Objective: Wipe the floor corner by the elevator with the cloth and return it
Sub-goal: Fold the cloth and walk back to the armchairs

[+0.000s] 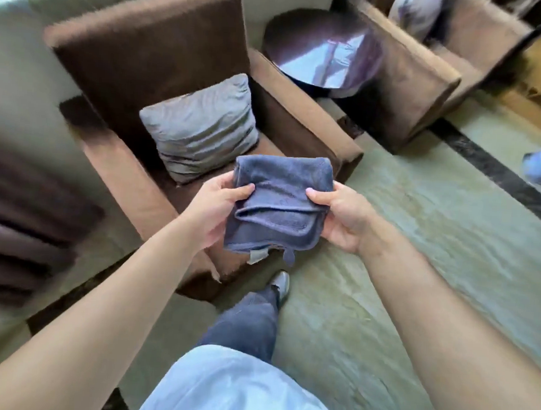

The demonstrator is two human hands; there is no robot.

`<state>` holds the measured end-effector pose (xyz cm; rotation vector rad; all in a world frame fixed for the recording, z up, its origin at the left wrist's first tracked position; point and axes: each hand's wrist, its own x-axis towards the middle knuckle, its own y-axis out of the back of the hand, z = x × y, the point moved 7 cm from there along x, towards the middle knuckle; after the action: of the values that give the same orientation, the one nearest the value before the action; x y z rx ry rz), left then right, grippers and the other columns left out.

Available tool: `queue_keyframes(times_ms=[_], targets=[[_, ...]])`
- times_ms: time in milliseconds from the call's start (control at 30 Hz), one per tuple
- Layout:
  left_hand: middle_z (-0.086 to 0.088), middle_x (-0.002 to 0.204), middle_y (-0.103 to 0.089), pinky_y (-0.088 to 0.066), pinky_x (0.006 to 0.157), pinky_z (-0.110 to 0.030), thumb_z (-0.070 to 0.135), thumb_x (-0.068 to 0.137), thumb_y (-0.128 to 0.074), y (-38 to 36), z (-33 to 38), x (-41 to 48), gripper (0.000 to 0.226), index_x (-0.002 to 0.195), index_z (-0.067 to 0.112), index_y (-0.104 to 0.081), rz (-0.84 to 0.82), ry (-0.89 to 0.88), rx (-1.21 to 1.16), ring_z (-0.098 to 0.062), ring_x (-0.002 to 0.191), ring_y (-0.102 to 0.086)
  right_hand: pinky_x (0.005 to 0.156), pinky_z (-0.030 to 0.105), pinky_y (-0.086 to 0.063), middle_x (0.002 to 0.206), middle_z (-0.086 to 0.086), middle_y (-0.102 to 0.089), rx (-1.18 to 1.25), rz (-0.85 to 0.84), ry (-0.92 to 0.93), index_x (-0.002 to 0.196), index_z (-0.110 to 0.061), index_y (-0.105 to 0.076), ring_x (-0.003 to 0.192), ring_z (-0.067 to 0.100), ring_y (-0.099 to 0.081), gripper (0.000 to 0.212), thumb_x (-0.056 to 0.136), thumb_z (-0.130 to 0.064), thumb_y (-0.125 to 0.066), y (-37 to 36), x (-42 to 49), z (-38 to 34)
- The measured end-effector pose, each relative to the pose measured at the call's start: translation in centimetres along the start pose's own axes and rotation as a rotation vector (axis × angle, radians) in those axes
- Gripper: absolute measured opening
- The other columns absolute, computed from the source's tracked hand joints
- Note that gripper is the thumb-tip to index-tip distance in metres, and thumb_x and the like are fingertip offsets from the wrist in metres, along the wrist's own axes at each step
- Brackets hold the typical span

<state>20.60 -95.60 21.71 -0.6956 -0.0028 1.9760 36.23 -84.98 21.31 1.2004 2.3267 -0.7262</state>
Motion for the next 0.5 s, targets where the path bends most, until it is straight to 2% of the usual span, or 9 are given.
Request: queue_keyframes(times_ms=[67,100,200,333,500], targets=[[-0.009,0.105,-0.073,-0.055,0.086,-0.04,0.004,0.096,-0.053,-0.7,0.6,0.8,0.024,0.114,0.013,-0.067,0.001,-0.031,0.017,-0.023,0.089,-0.07,0.084,0.042,-0.06,0.112,0.013,-0.073,0.028,-0.011,0.019,0.121,-0.007,-0.063,0.1,0.03,-0.071,0.028,0.099,0.002,-0.048,0.6,0.3,-0.7],[-0.009,0.104,-0.073,-0.056,0.085,-0.039,0.004,0.096,-0.054,-7.1,1.5,10.3,0.024,0.115,0.012,-0.067,-0.038,-0.009,0.025,-0.023,0.088,-0.07,0.079,0.04,-0.062,0.104,0.01,-0.075,0.047,0.071,0.047,0.115,-0.01,-0.065,0.091,0.025,-0.074,0.026,0.099,0.002,-0.048,7.7,5.9,-6.1],[-0.01,0.104,-0.074,-0.058,0.076,-0.037,0.004,0.096,-0.054,-10.8,2.2,16.2,0.025,0.116,0.011,-0.067,-0.036,0.002,0.022,-0.024,0.087,-0.071,0.068,0.035,-0.064,0.096,0.009,-0.074,0.079,0.095,0.043,0.107,-0.009,-0.064,0.076,0.019,-0.076,0.024,0.1,0.004,-0.046,11.7,9.3,-9.3],[-0.013,0.114,-0.073,-0.057,0.079,-0.039,0.008,0.096,-0.055,-19.6,4.3,25.8,0.027,0.12,0.011,-0.067,-0.09,0.09,0.002,-0.029,0.097,-0.07,0.07,0.036,-0.063,0.099,0.011,-0.072,0.116,0.169,0.028,0.106,-0.01,-0.063,0.076,0.019,-0.074,0.023,0.1,0.003,-0.045,19.6,14.3,-17.1],[-0.011,0.107,-0.074,-0.058,0.077,-0.038,0.008,0.096,-0.056,-29.5,8.0,36.3,0.023,0.114,0.014,-0.068,-0.124,0.124,0.017,-0.026,0.091,-0.071,0.073,0.037,-0.062,0.101,0.009,-0.072,0.189,0.192,0.033,0.111,-0.014,-0.063,0.08,0.019,-0.073,0.025,0.1,0.001,-0.046,28.8,20.8,-26.0]])
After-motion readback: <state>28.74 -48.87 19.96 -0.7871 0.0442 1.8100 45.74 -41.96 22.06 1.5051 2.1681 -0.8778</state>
